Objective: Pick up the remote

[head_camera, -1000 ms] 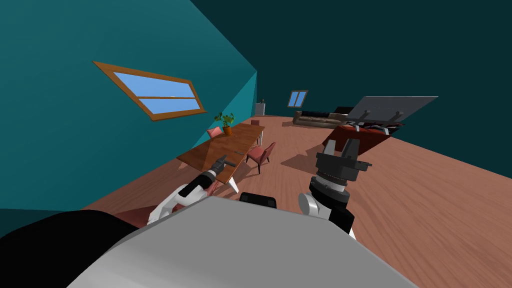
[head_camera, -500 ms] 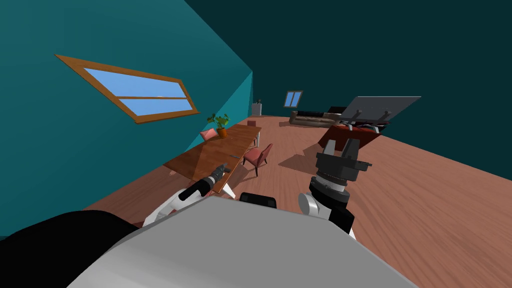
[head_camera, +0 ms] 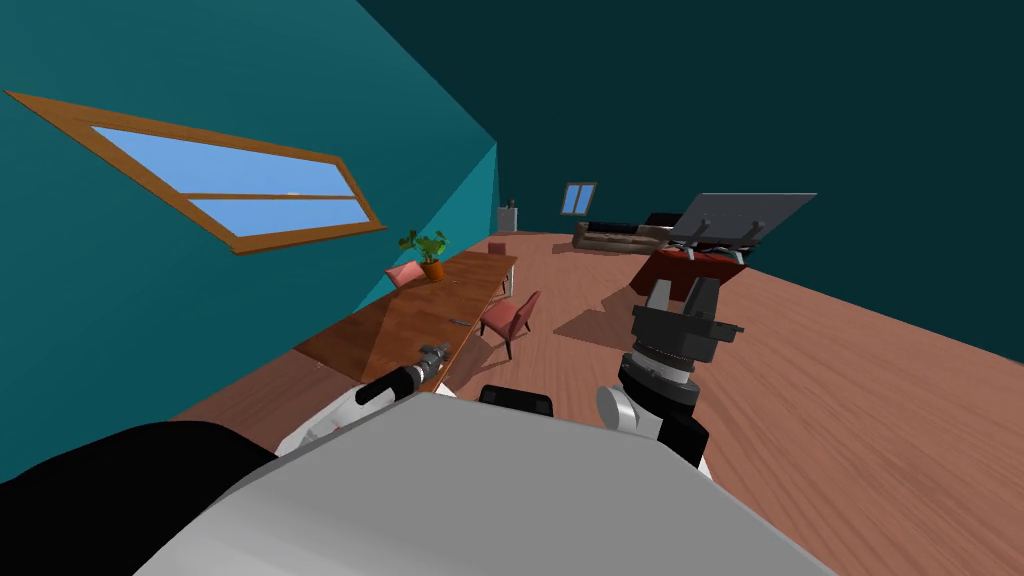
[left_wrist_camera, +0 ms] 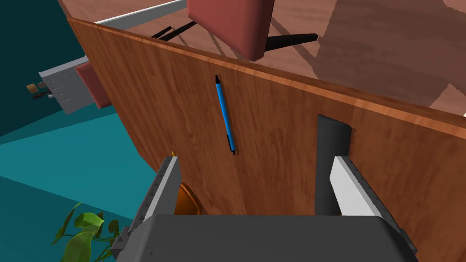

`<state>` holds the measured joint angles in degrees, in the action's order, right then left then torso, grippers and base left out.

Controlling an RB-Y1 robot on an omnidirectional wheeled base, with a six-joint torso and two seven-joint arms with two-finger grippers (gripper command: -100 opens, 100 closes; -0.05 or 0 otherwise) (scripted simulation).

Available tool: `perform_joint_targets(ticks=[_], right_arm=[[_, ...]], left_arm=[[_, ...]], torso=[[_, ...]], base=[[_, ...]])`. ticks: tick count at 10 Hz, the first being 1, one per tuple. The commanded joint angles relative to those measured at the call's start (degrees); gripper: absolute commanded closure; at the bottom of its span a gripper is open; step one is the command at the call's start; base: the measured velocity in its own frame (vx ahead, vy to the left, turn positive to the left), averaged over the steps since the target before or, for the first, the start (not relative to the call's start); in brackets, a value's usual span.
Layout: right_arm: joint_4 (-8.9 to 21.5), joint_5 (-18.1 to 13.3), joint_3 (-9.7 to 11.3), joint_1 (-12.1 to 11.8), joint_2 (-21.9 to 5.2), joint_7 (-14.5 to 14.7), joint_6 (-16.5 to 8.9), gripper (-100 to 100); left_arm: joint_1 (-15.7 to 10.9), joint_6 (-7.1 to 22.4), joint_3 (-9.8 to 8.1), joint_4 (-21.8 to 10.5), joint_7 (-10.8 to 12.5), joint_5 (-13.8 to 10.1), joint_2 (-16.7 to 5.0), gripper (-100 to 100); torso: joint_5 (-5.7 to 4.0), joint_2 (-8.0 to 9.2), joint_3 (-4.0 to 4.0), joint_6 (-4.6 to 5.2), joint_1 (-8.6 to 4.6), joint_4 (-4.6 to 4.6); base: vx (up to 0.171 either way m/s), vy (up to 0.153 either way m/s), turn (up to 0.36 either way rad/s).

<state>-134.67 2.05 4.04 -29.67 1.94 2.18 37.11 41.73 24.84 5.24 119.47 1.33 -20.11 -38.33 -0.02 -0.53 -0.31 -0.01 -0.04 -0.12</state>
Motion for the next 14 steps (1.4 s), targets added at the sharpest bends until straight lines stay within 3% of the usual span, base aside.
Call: perform_joint_targets(ticks=[1,5,10,13,14], right_arm=[[0.0,0.0,0.0,0.0,0.0,0.0,0.0,0],[0.0,0.0,-0.01,-0.01,-0.01,0.0,0.0,0],[0.0,0.0,-0.01,-0.01,-0.01,0.0,0.0,0],[0.0,0.0,-0.01,0.0,0.0,0.0,0.0,0],[0.0,0.0,0.0,0.01,0.0,0.0,0.0,0]], left_arm=[[2.43,2.3,0.97,-1.18,0.26,-2.21,-2.28,-100],[6.46,7.42,3.93,-5.62,0.92,-8.01,-7.35,-100],[10.57,11.67,7.01,-10.41,1.58,-14.1,-12.39,-100],[12.09,13.03,8.15,-12.22,1.82,-16.38,-14.32,-100],[11.34,12.61,8.26,-12.46,1.62,-15.72,-13.57,-100]], torso=[[0.0,0.0,0.0,0.0,0.0,0.0],[0.03,-0.4,-0.24,-0.01,0.15,-0.1],[0.06,-0.19,-0.12,-0.01,0.24,-0.05],[0.03,0.1,0.04,-0.03,0.14,0.01],[0.01,0.3,0.14,-0.03,0.07,0.04]], base=[[0.218,0.021,-0.145],[0.255,0.035,-0.116],[0.211,0.066,-0.084],[0.125,0.057,-0.045],[-0.008,0.006,-0.016]])
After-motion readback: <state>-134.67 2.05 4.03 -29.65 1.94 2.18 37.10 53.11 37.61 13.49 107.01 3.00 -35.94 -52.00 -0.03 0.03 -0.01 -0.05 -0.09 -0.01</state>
